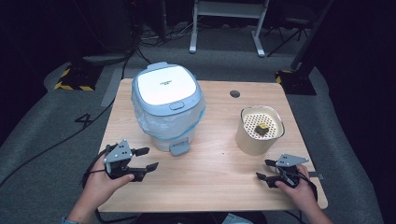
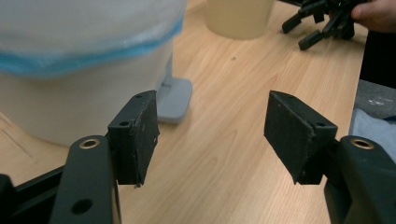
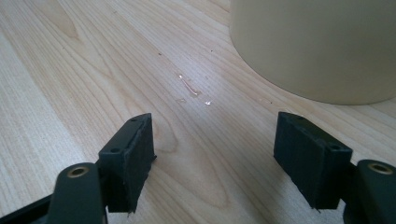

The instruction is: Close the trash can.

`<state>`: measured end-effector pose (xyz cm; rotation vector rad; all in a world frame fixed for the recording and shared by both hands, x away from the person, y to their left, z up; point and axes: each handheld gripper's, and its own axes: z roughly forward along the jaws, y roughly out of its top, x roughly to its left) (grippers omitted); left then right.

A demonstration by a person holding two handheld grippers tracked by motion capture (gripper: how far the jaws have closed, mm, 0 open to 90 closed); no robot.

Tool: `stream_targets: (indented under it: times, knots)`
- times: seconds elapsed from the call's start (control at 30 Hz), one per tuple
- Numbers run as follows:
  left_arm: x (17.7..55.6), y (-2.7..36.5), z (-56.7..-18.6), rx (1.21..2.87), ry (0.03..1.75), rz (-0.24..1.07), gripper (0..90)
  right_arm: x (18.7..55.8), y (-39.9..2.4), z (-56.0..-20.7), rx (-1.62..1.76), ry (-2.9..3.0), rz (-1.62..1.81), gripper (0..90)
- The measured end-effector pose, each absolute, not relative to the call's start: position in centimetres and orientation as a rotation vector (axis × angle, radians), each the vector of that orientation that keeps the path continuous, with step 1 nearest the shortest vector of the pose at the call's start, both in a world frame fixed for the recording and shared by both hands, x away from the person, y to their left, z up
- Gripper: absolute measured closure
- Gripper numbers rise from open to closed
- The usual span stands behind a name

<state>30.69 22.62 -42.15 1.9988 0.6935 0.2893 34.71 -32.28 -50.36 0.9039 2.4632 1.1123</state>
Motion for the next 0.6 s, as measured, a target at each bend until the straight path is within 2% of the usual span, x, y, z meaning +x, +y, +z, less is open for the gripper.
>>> stream_targets:
  times: [0.3,0.6]
  knots:
    - [31.5,23.3,-47.1,2.068,0.785,0.284,32.4,34.7,-32.3,-50.4,0.903,2.463,1.113,29.1]
    - [32.0,23.9,-49.5,2.190,0.834,0.329,29.1,34.7,-32.3,-50.4,0.904,2.463,1.112,29.1]
